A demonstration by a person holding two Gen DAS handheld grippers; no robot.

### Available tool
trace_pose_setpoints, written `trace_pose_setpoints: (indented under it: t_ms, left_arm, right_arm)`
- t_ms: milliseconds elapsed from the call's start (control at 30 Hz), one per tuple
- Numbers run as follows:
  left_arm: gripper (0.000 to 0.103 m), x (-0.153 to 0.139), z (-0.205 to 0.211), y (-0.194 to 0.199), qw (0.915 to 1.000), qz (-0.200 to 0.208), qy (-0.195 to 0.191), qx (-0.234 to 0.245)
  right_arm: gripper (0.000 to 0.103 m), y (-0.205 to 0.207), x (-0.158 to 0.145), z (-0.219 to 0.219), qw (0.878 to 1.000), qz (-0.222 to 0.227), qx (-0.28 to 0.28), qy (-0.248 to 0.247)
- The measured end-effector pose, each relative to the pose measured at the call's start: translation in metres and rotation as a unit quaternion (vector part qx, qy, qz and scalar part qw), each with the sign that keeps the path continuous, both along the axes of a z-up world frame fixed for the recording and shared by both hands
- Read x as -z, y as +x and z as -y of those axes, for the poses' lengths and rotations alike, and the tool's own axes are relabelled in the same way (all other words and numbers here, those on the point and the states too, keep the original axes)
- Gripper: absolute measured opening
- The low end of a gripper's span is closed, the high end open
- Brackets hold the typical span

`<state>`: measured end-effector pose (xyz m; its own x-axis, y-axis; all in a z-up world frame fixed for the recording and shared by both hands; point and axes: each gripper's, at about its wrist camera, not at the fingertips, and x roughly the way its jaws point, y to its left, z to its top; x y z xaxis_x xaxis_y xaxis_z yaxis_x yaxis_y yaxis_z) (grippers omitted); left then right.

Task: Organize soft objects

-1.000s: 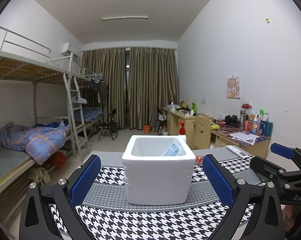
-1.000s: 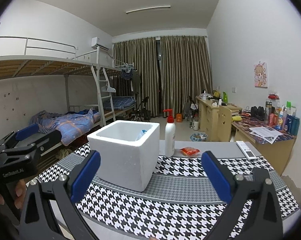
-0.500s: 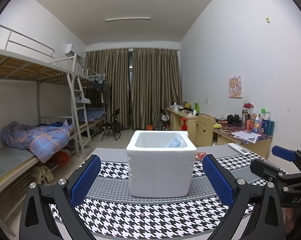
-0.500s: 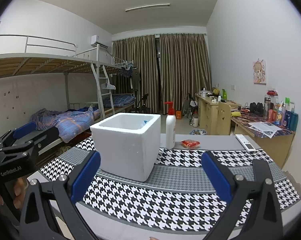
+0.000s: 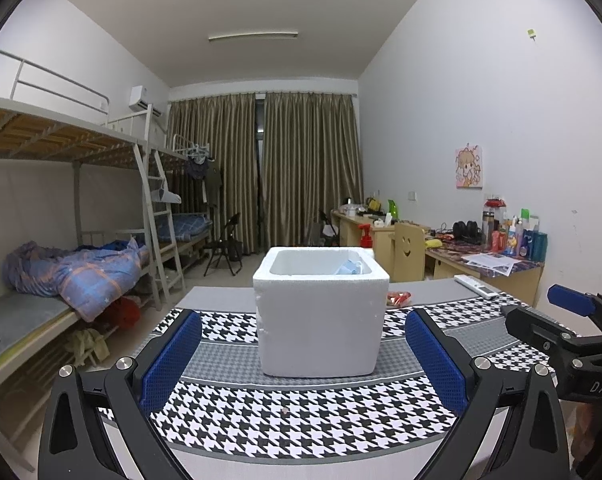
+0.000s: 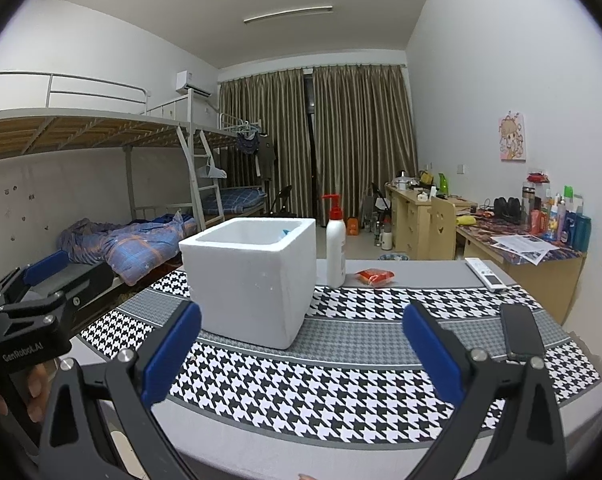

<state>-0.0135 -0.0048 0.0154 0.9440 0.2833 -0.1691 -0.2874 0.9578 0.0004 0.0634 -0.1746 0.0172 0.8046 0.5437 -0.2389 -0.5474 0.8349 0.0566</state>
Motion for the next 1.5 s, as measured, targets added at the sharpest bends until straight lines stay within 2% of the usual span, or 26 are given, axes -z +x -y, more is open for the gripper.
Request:
trace_pose_setpoints:
  t_ms: [533,967,1500]
  left_arm:
    - [0.102,0.008,0.005,-0.018,1.0,0.0,0.006,0.002]
    - [0.102,0.008,0.013,-0.028,0.9999,0.004,0.007,0.008]
    - [0.102,0.012,0.021,-0.035,0.9999,0.001,0.01,0.008]
  right_arm:
    - [0.102,-0.015,0.008,0.002,1.0,-0.004,-0.008,0.003]
    - [0.102,-0.032,0.005,0.007,1.0,0.009,-0.005,0.003]
    - [0.102,-0.035,0.01,0.01,1.0,0.012,0.0,-0.002]
